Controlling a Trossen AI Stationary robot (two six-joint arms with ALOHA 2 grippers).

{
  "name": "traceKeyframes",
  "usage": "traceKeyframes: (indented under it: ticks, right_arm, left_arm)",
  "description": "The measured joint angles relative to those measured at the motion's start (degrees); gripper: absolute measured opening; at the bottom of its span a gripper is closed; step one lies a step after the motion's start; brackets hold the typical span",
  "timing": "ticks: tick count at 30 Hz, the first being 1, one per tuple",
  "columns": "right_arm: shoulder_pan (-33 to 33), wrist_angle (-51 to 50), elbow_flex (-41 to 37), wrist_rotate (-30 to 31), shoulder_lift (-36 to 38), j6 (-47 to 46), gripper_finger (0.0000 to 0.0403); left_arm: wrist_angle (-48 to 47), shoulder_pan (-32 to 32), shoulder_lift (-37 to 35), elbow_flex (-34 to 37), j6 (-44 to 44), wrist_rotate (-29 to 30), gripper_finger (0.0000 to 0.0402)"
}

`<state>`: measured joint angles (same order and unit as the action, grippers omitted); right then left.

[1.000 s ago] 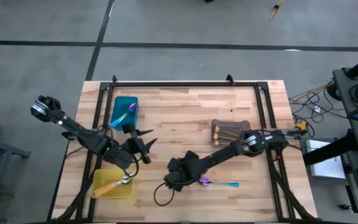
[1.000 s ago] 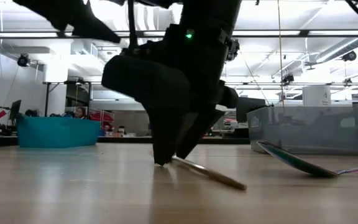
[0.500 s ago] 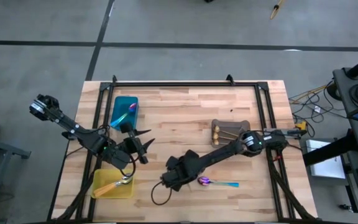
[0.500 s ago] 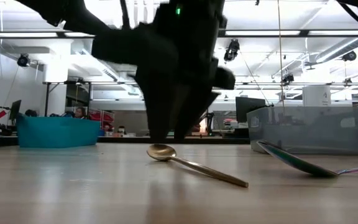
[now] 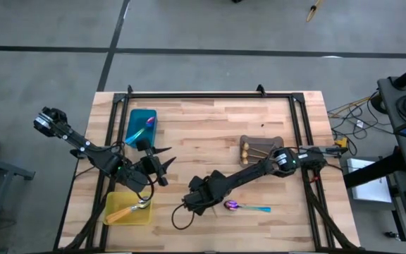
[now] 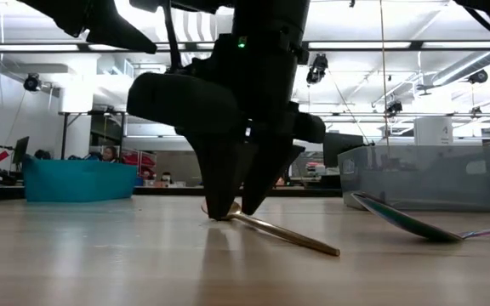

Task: Sort silverware by color (type)
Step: Put the gold spoon into the black bin

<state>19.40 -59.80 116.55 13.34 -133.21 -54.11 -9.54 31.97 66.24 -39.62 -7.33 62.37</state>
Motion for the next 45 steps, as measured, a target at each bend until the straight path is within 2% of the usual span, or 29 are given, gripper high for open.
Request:
traceKeyframes:
  ticks: [4,10,16,20,28,34,45]
  right_arm:
    - [0.02,2.72,-1.91,0.26,0.03,-0.08,0.0167]
    - [0.07,6.71,-3.99,0.83,0.31,0.3,0.0106]
    - [0.91,18.85,-5.57,0.98,0.26,1.66,0.004]
    - [1.18,23.75,-6.32,-0.07,0.17,2.64,0.0013]
    - [1.07,23.82,-6.34,-0.26,0.15,6.04,0.0011]
    - [0.72,23.42,-6.38,-0.28,0.44,9.88,0.0027]
    - [0.61,21.09,-6.66,-1.58,0.78,16.45,0.012]
  left_arm:
    - [-0.02,-0.02,0.0,0.0,0.0,0.0,0.0171]
    - [-0.04,-0.02,0.0,0.0,0.0,0.0,0.0171]
    - [-0.04,-0.02,0.0,0.0,0.0,0.02,0.0171]
    - [-0.02,-0.02,0.0,0.0,0.0,0.02,0.0171]
    - [-0.02,-0.02,0.0,0.0,0.0,0.02,0.0171]
    - [-0.02,-0.02,0.0,-0.02,0.0,0.02,0.0171]
    - [-0.02,-0.02,0.0,-0.04,0.02,0.02,0.0171]
